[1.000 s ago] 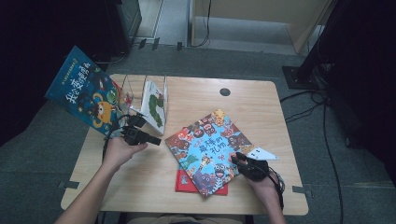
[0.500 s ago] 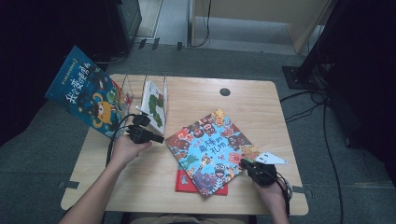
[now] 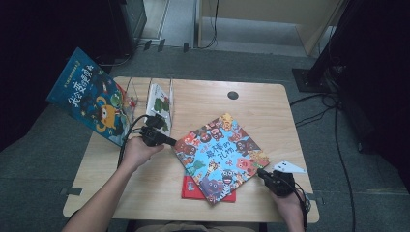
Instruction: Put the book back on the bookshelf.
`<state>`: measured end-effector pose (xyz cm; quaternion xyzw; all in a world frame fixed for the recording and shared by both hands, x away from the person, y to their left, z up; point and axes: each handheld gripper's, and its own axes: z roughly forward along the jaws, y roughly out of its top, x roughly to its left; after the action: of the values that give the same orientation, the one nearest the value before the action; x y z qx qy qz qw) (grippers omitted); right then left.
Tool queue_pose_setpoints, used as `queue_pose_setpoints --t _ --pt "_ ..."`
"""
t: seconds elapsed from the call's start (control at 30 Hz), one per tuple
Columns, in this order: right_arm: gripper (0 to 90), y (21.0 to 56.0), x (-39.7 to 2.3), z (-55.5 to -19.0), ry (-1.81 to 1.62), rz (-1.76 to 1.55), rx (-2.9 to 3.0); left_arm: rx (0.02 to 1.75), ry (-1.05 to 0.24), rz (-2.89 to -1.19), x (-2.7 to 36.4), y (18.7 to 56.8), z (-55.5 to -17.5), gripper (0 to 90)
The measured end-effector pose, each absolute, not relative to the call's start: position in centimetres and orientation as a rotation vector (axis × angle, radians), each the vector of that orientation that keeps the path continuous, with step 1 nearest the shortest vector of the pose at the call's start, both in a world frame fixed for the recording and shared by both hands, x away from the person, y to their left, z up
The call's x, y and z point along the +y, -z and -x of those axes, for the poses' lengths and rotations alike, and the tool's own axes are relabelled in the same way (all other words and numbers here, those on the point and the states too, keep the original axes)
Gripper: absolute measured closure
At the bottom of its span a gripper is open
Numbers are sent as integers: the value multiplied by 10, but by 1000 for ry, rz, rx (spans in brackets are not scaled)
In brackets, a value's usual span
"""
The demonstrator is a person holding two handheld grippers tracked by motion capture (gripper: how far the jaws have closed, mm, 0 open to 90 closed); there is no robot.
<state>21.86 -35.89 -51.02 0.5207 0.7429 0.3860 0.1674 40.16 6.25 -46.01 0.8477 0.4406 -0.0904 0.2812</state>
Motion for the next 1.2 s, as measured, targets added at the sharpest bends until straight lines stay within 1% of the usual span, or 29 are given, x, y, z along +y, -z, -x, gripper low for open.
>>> queue_pose_setpoints --t 0.13,0.27,0.43,0.7,0.77,1.0,1.03,1.07,1.2 --pt "900 510 -358 -218 -1088 -1476 2114 1181 237 -2293 56 463 -405 788" --pt "900 510 -359 -219 -1095 -1470 2117 1174 217 -2310 51 464 -404 720" --pt "900 511 -360 -220 -1101 -1477 2106 1183 215 -2307 53 465 -404 672" --pt "900 510 -362 -221 -1118 -1497 2100 1170 203 -2312 51 469 -402 651" --pt "900 510 -362 -222 -1121 -1500 2096 1154 180 -2315 52 468 -402 649" --pt "900 511 -363 -223 -1129 -1510 2085 1175 200 -2296 54 469 -404 621" --pt "900 511 -363 -224 -1134 -1518 2083 1174 185 -2300 54 468 -404 617" --pt "900 511 -363 -224 -1134 -1519 2084 1183 159 -2309 54 468 -404 595" --pt "900 511 -363 -224 -1135 -1515 2084 1188 196 -2327 51 474 -405 588"
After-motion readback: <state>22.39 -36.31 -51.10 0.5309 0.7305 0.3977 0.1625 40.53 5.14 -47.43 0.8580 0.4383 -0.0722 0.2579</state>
